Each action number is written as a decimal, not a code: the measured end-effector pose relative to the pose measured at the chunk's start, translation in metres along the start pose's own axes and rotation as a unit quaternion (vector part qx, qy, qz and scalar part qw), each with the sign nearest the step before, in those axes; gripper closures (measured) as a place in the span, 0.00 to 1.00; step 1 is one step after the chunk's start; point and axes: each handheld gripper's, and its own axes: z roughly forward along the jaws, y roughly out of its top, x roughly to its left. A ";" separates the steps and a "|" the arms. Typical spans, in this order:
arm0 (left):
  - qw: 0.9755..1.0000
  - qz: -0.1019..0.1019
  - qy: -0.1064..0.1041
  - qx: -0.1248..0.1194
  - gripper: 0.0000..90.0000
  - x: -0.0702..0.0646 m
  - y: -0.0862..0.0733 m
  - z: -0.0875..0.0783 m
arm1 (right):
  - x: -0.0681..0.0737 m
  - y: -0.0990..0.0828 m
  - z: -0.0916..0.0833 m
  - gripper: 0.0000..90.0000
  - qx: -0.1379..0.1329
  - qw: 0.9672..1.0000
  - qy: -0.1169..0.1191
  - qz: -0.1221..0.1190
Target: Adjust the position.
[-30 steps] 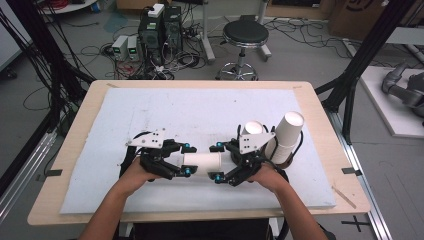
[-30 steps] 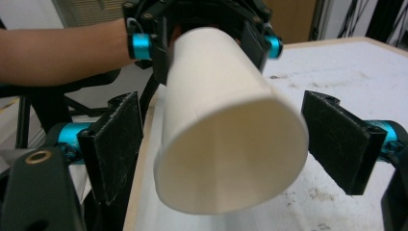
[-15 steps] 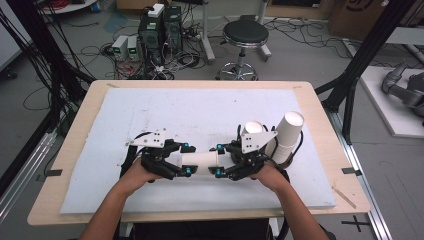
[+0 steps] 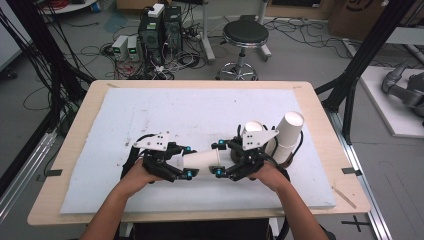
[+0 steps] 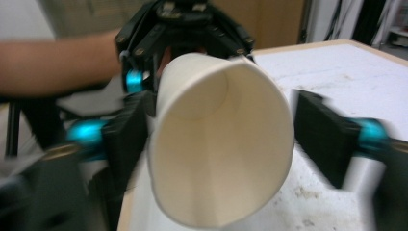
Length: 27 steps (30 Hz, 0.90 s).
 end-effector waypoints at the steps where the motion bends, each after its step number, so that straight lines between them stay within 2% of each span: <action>1: 1.000 0.003 -0.001 -0.009 0.40 0.000 0.001 -0.002 | -0.001 -0.001 0.001 0.17 -0.013 0.999 0.006 0.036; 4: 0.999 -0.002 -0.007 -0.034 0.40 0.000 0.001 -0.005 | -0.001 -0.001 0.001 0.17 -0.014 0.999 0.005 0.037; 5: 0.999 -0.002 -0.008 -0.036 0.40 0.000 0.002 -0.005 | -0.002 -0.002 0.001 0.18 -0.013 0.999 0.014 0.037; 6: 0.999 0.000 -0.008 -0.035 0.40 0.000 0.002 -0.004 | -0.002 -0.002 0.001 0.18 -0.013 0.999 0.014 0.037; 7: 0.999 -0.001 -0.011 -0.032 0.41 0.000 0.001 -0.003 | -0.002 -0.001 0.001 0.33 -0.009 0.999 0.022 0.029; 10: 1.000 -0.004 -0.010 -0.030 0.41 0.000 0.000 -0.002 | -0.002 0.000 0.000 0.36 -0.002 1.000 0.023 0.020; 13: 1.000 -0.009 -0.001 -0.013 0.40 0.001 -0.001 0.001 | -0.002 -0.001 0.000 0.38 0.007 1.000 0.021 0.016; 15: 1.000 -0.018 0.018 -0.003 0.34 0.001 0.000 0.003 | -0.003 -0.001 -0.001 0.41 0.015 1.000 0.019 0.010; 17: 1.000 -0.019 0.019 -0.003 0.32 0.001 0.000 0.002 | -0.003 -0.001 0.000 0.41 0.016 1.000 0.013 0.003; 19: 1.000 -0.017 0.021 0.001 0.31 0.001 0.000 0.002 | -0.003 -0.002 0.000 0.42 0.025 1.000 0.015 0.007; 22: 1.000 -0.016 0.021 0.007 0.32 0.001 -0.001 0.003 | -0.003 -0.002 0.001 0.43 0.028 0.999 0.014 0.006; 24: 1.000 -0.014 0.012 0.012 0.36 0.002 -0.003 0.004 | -0.002 -0.001 0.001 0.43 0.032 0.999 0.016 0.004; 27: 1.000 -0.009 -0.003 0.010 0.40 0.001 -0.004 0.003 | -0.002 0.000 -0.001 0.41 0.016 1.000 0.023 0.012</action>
